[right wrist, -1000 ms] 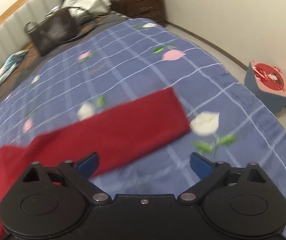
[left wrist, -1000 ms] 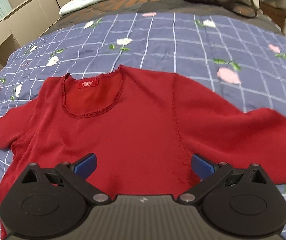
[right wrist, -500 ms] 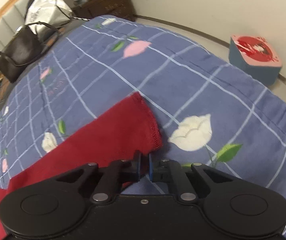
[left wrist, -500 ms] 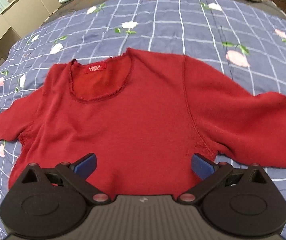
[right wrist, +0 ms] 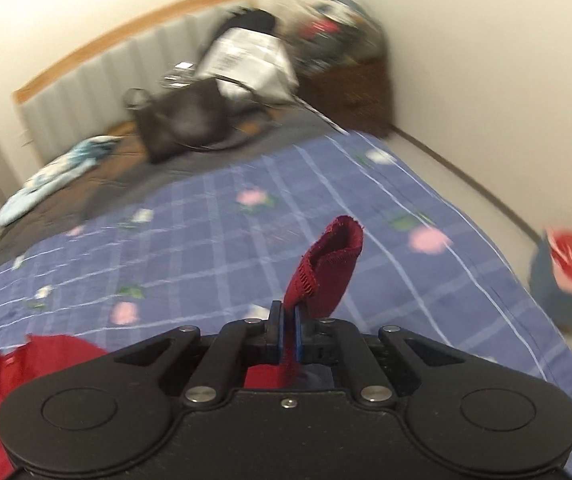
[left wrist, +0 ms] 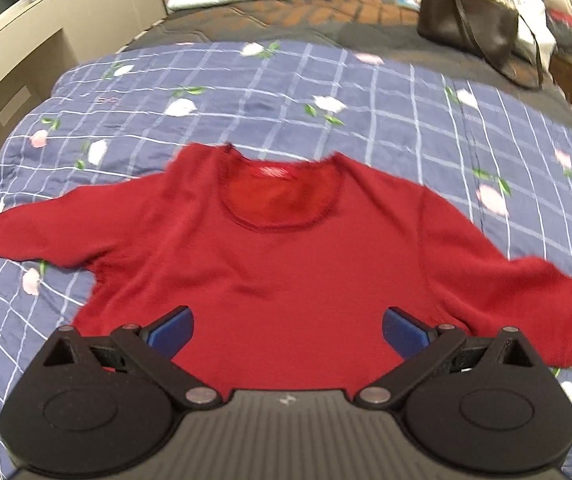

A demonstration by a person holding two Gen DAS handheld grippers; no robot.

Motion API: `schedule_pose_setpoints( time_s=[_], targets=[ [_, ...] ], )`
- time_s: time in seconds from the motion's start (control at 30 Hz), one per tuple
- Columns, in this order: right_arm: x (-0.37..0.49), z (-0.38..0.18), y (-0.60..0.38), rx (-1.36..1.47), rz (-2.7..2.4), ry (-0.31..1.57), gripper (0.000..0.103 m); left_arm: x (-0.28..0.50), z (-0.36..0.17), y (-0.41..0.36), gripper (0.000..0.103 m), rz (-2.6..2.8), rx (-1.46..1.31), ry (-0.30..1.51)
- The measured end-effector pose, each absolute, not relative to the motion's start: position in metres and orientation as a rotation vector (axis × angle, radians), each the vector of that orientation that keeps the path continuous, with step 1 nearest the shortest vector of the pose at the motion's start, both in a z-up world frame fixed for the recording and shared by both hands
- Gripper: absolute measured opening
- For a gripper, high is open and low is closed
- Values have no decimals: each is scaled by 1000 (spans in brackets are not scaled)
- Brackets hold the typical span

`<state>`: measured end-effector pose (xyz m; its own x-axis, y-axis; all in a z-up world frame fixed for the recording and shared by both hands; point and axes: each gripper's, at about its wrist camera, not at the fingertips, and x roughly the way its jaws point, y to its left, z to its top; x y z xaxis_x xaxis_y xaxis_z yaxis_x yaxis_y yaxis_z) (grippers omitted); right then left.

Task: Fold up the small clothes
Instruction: 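Lift the sleeve cuff with the right tool and lay it across the shirt body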

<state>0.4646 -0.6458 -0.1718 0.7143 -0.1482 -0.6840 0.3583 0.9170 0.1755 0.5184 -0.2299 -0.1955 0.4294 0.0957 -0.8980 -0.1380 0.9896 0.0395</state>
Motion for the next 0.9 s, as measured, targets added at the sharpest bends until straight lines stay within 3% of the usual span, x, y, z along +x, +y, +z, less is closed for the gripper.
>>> schedule_pose_setpoints(
  time_s=[0.43, 0.63, 0.9],
  targets=[
    [524, -94, -419, 217, 7, 654, 4, 498, -160, -56, 103, 207, -113, 1051],
    [553, -130, -296, 240, 122, 709, 4, 487, -168, 11, 103, 264, -7, 1028],
    [569, -227, -177, 196, 202, 861, 4, 474, -202, 54, 103, 279, 14, 1076]
  ],
)
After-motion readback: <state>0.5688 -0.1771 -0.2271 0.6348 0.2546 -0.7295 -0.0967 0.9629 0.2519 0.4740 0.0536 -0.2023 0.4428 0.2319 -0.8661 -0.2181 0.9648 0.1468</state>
